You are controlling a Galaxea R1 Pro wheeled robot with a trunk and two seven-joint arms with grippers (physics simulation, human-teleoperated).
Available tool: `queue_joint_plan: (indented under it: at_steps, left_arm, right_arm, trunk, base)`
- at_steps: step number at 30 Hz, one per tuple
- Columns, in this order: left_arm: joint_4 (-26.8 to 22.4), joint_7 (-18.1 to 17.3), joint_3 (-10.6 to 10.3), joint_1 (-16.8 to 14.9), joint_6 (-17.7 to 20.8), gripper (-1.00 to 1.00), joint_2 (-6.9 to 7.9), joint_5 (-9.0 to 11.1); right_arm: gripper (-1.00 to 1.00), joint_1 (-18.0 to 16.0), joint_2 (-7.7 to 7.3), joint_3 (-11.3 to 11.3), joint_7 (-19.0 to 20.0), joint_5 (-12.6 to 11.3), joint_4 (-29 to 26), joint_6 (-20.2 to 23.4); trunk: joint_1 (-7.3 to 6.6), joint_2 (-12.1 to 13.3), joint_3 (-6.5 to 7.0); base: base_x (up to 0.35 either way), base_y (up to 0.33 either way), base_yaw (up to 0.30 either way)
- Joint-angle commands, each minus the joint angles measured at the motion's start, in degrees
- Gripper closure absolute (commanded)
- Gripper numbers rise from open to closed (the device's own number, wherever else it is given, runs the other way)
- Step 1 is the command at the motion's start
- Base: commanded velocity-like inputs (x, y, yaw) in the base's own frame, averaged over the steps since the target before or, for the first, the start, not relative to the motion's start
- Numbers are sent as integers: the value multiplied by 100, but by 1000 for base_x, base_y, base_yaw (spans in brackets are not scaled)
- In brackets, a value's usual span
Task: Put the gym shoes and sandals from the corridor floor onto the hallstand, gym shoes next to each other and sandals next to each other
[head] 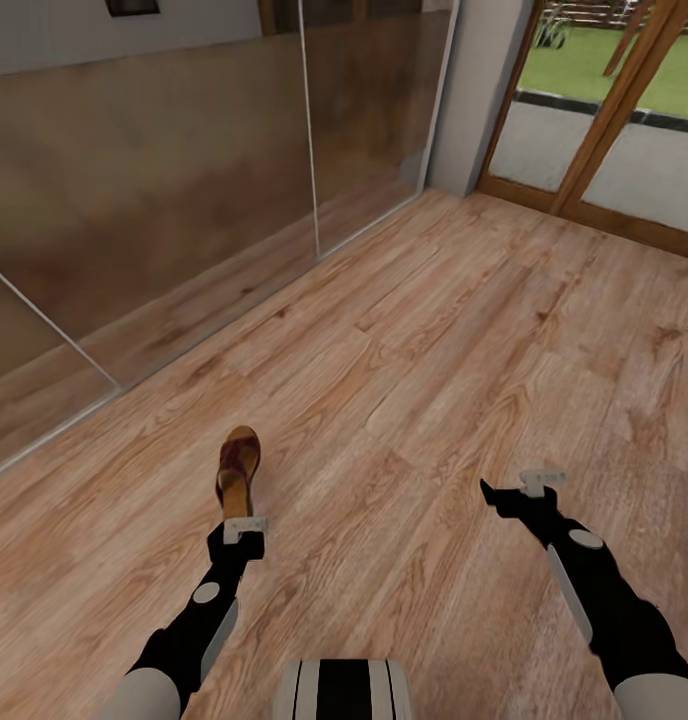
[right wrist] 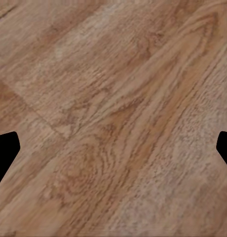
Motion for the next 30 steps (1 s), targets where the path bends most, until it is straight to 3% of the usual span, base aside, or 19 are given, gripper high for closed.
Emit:
queue_joint_plan:
  at_steps: [1,5,11,16,18,19,21,23,24,26,28,30]
  left_arm:
    - [13,14,10,17,-8,100,17,-57]
    - [42,33,19,221,-14,100,120,-52]
    - [39,74,65,671,-61,100,187,-28]
    - [50,88,84,1056,-171,100,225,-1]
    - [54,90,91,1243,-466,100,233,8]
    - [61,91,95,1407,-719,100,233,14]
    - [65,96,101,1644,-926,100,233,13]
    - [62,98,113,1737,-1031,100,236,14]
    - [63,100,209,1892,-1260,100,240,10]
    - [61,98,285,1990,-1334,100,246,5]
    - [45,100,525,2214,-1410,100,427,20]
    - [66,100,620,2237,-1416,100,492,27]
  right_arm:
    - [-100,1,2,-9,27,-13,103,-130]
    - [-100,19,4,-10,24,1,804,-1169]
    - [-100,74,-39,-27,23,18,1678,-2022]
    - [-100,377,-61,-34,-26,21,2460,-2736]
    - [-100,530,-52,-32,-65,18,2961,-3361]
    - [-100,611,-41,-31,-81,7,3557,-4093]
    - [-100,657,-31,-30,-89,-8,4469,-5097]
    - [-100,663,-33,-32,-94,-12,4766,-5350]
    - [-100,667,-37,-37,-98,-21,5195,-5671]
    - [-100,668,-37,-38,-99,-21,5373,-5797]
    - [-100,669,-33,-35,-97,-21,5662,-5916]
    - [-100,669,-21,-33,-95,-20,5709,-5922]
  trunk:
    - [-3,0,29]
    - [-14,6,154]
    - [-29,14,341]
    - [-42,20,496]
    - [-47,23,559]
    - [-50,24,590]
    - [-55,27,652]
    - [-60,30,715]
    - [-63,31,746]
    - [-68,34,808]
    - [-73,36,870]
    - [-78,39,933]
  base:
    - [0,0,0]
    - [0,0,0]
    - [0,0,0]
    - [0,0,0]
    - [0,0,0]
    - [0,0,0]
    - [0,0,0]
    - [0,0,0]
    - [0,0,0]
    - [0,0,0]
    - [0,0,0]
    - [0,0,0]
